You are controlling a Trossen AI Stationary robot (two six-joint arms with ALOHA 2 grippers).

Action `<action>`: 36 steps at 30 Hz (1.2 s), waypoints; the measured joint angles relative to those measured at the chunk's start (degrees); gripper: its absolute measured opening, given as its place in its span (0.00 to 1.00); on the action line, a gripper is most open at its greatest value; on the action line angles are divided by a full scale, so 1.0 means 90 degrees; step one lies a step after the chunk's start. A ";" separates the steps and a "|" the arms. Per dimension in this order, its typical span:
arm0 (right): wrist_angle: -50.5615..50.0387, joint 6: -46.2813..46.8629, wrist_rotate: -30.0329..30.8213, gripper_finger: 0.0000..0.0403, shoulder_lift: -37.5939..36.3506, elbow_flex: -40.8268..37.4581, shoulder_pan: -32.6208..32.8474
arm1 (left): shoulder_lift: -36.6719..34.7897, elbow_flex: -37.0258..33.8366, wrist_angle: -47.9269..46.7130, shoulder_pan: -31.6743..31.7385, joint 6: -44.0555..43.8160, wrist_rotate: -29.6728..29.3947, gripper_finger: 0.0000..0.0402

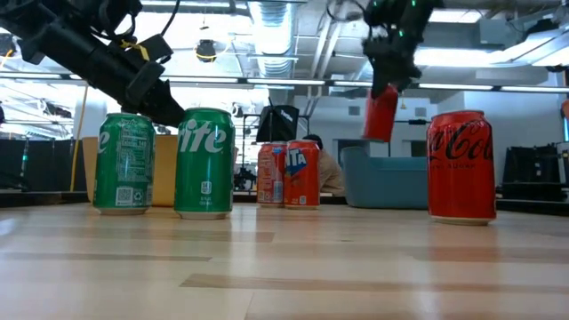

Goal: Sort soda cans
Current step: Put the top red-black soda can into the blue bin

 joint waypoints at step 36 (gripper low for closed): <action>0.1220 -0.0172 -0.0724 0.98 0.1684 -0.0715 -0.0659 | -0.0001 0.0000 0.0079 0.0078 -0.0023 0.0005 0.46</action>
